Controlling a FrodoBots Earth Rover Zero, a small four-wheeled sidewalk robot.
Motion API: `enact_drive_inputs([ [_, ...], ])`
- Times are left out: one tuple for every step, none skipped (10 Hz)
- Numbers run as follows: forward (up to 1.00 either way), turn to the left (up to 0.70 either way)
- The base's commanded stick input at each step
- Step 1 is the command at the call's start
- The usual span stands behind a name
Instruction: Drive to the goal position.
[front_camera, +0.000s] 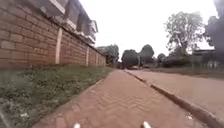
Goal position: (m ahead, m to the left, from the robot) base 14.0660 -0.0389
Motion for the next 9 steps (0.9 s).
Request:
enact_drive_inputs([
  [0.50, -0.35],
  [0.50, -0.09],
  [0.50, 0.00],
  [0.50, 0.00],
  [0.50, 0.00],
  [0.50, 0.00],
  [0.50, 0.00],
  [0.50, 0.00],
  [0.50, 0.00],
])
